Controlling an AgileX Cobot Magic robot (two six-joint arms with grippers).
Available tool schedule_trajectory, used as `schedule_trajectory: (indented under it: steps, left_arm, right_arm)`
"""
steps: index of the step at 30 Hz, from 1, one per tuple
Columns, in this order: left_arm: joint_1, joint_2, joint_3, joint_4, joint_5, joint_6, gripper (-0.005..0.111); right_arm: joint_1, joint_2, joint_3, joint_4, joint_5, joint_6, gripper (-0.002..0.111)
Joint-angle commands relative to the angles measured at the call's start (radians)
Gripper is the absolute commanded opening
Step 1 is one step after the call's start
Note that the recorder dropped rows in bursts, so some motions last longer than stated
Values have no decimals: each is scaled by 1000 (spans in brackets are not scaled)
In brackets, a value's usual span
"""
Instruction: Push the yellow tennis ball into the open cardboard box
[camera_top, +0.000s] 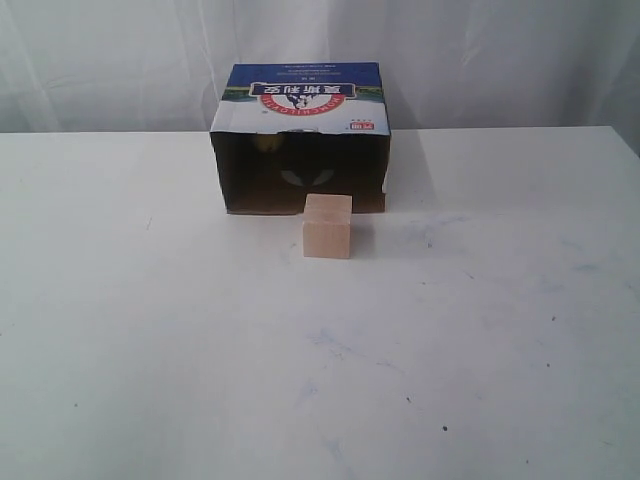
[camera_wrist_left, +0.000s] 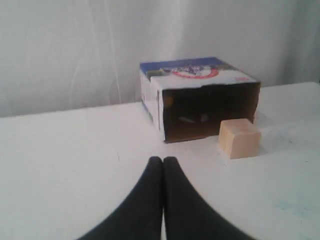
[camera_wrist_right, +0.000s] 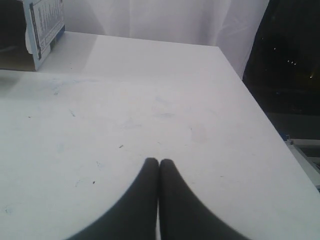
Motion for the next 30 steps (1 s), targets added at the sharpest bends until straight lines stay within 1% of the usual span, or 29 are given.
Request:
schedule_trajectory:
  steps: [1, 2, 3, 5, 6, 7, 8, 11, 13, 14, 18, 21, 23, 25, 26, 30]
  left_arm:
    - [49, -4, 11, 612, -61, -667, 0]
    - [60, -5, 35, 699, -111, -770, 0]
    - [67, -6, 80, 806, -201, -882, 0]
    - [67, -6, 187, 869, -370, -974, 0]
    - [67, -6, 187, 867, -406, -982, 0]
    - [67, -8, 187, 867, -257, -982, 0]
    - [67, -8, 187, 862, -225, -984, 0]
    - [67, -28, 187, 860, -69, -997, 0]
    - [67, -52, 187, 860, 68, -1002, 0]
    - [67, -63, 187, 863, 111, -992, 0]
    - [67, -134, 187, 863, 102, -979, 0]
    - [65, -134, 187, 863, 89, -966, 0]
    - [65, -134, 187, 863, 89, -894, 0]
    - [65, -134, 187, 863, 91, -752, 0]
    - [65, -134, 187, 863, 97, -707, 0]
    - [65, -134, 187, 841, 97, -769, 0]
  right_arm:
    - [-5, -5, 2, 1, -1, 1, 0]
    - [-5, -5, 2, 1, -1, 1, 0]
    - [-5, -5, 2, 1, -1, 1, 0]
    - [-5, -5, 2, 1, -1, 1, 0]
    - [-5, -5, 2, 1, -1, 1, 0]
    - [-5, -5, 2, 1, -1, 1, 0]
    - [-5, -5, 2, 1, -1, 1, 0]
    - [-5, -5, 2, 1, -1, 1, 0]
    - [-5, -5, 2, 1, -1, 1, 0]
    - [-5, -5, 2, 1, -1, 1, 0]
    - [-5, -5, 2, 1, -1, 1, 0]
    - [-5, -5, 2, 1, -1, 1, 0]
    - [-5, -5, 2, 1, -1, 1, 0]
    - [-5, -5, 2, 1, -1, 1, 0]
    - [-5, -5, 2, 1, -1, 1, 0]
    - [-5, -5, 2, 1, -1, 1, 0]
